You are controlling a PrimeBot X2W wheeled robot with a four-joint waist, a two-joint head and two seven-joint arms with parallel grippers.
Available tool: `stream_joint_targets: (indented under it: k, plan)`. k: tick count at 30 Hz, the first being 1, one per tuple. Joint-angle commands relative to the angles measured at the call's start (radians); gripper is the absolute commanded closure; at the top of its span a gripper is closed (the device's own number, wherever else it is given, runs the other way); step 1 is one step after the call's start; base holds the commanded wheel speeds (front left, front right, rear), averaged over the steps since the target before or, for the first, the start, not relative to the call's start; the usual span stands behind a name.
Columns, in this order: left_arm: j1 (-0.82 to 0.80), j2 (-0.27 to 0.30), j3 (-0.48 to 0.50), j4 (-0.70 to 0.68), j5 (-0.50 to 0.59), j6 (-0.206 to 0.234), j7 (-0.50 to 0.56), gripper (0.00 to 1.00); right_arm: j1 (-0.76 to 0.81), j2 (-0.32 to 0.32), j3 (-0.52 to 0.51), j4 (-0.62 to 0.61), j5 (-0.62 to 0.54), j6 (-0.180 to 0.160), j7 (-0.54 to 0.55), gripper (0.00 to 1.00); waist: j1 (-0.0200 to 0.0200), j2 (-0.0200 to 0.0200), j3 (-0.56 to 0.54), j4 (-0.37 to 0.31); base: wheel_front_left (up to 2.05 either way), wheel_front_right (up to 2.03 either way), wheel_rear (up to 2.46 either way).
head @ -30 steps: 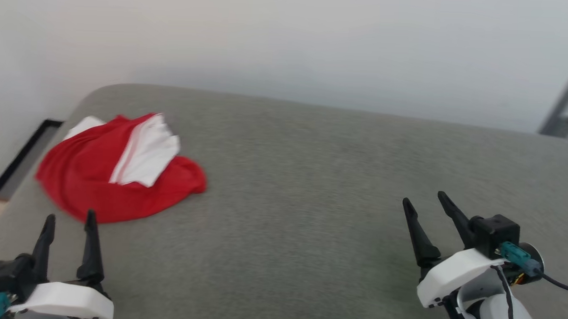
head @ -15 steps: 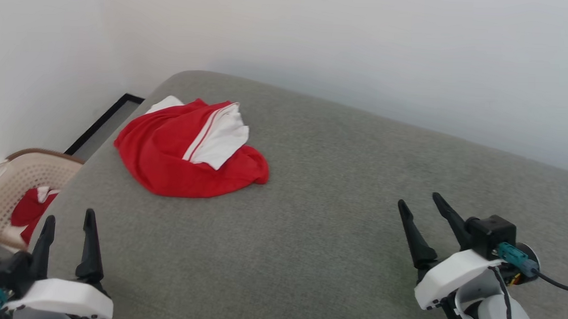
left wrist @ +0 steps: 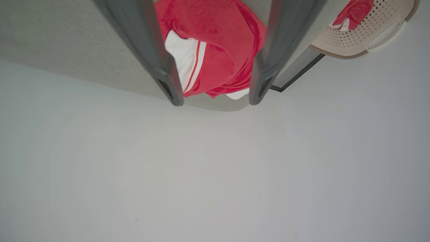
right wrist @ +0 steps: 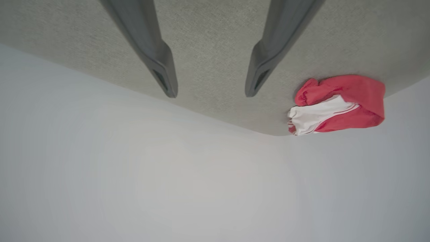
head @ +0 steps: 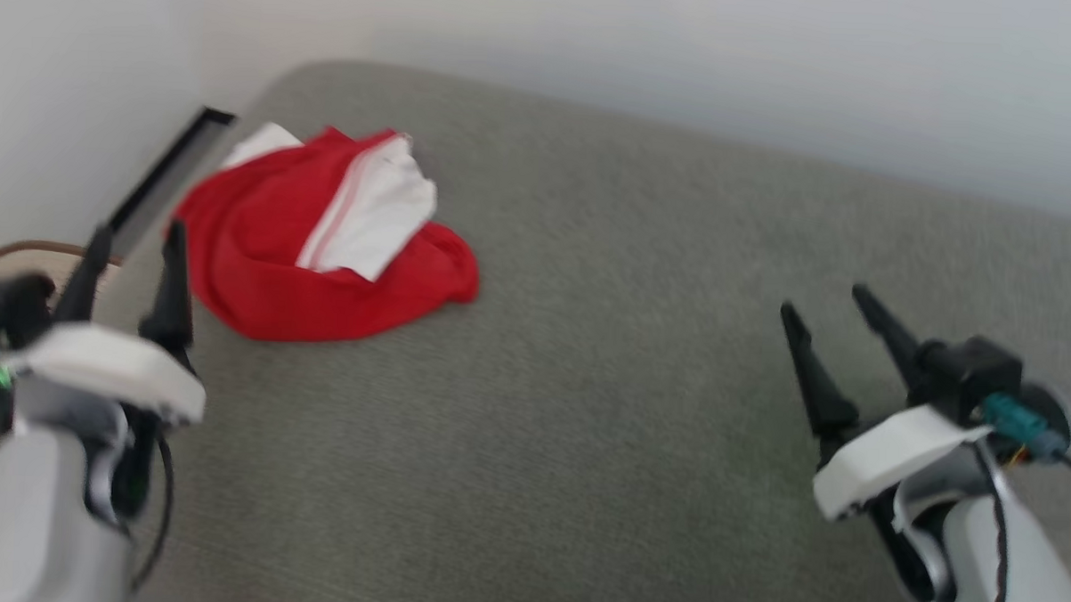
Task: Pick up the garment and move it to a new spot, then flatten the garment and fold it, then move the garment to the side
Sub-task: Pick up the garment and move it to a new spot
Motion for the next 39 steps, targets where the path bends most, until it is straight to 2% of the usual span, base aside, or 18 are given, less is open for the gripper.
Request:
stream_joint_targets:
  k: [1,6,10,20,22,26,30,32,33,34,39]
  plan:
    - [-0.037,0.010,-0.006,0.025,-0.005,-0.006,0.004,0.00,-0.019,-0.007,0.000,-0.012,-0.010,0.000,0.004,0.00,0.0000,0.0000,0.072,-0.055,0.00,0.00,0.00]
    - [-0.216,0.046,-0.022,0.204,-0.036,-0.024,0.024,0.00,-0.077,-0.033,0.006,-0.075,-0.014,0.000,0.039,0.00,0.0000,0.0000,0.187,-0.124,0.00,0.00,0.00]
    - [-0.356,0.073,-0.042,0.355,-0.055,-0.031,0.080,0.00,-0.123,-0.055,0.008,-0.128,-0.021,0.000,0.064,0.00,0.0000,0.0000,0.278,-0.168,0.00,0.00,0.00]
    - [-0.609,0.098,-0.047,0.724,-0.121,-0.026,0.329,0.00,-0.203,-0.094,0.030,-0.227,-0.020,0.000,0.110,0.00,0.0000,0.0000,0.439,-0.238,0.00,0.00,0.00]
    - [-0.631,0.101,-0.060,0.787,-0.113,-0.018,0.386,0.00,-0.211,-0.094,0.032,-0.235,-0.024,0.000,0.118,0.00,0.0000,0.0000,0.454,-0.244,0.00,0.00,0.00]
    - [-0.638,0.071,-0.071,0.905,-0.123,0.011,0.504,0.00,-0.215,-0.092,0.035,-0.246,-0.024,0.000,0.122,0.00,0.0000,0.0000,0.468,-0.254,0.00,0.00,0.00]
    - [-0.617,0.045,-0.090,0.959,-0.123,0.025,0.616,0.00,-0.208,-0.086,0.038,-0.249,-0.025,0.000,0.125,0.00,0.0000,0.0000,0.467,-0.257,0.00,0.00,0.00]
    - [-0.604,0.042,-0.083,0.969,-0.136,0.027,0.628,0.00,-0.205,-0.084,0.037,-0.244,-0.023,0.000,0.125,0.00,0.0000,0.0000,0.461,-0.256,0.00,0.00,0.00]
    - [-0.601,0.047,-0.081,0.969,-0.137,0.023,0.605,0.38,-0.202,-0.083,0.036,-0.241,-0.025,0.000,0.125,0.00,0.0000,0.0000,0.455,-0.255,0.00,0.00,0.00]
    - [-0.601,0.057,-0.081,0.965,-0.137,0.019,0.590,1.00,-0.199,-0.080,0.034,-0.240,-0.022,0.000,0.124,0.00,0.0000,0.0000,0.450,-0.253,0.00,0.00,0.00]
    - [-0.638,0.115,-0.086,0.943,-0.123,0.004,0.516,1.00,-0.186,-0.077,0.014,-0.224,-0.019,0.000,0.111,0.00,0.0000,0.0000,0.416,-0.235,0.00,0.00,0.00]
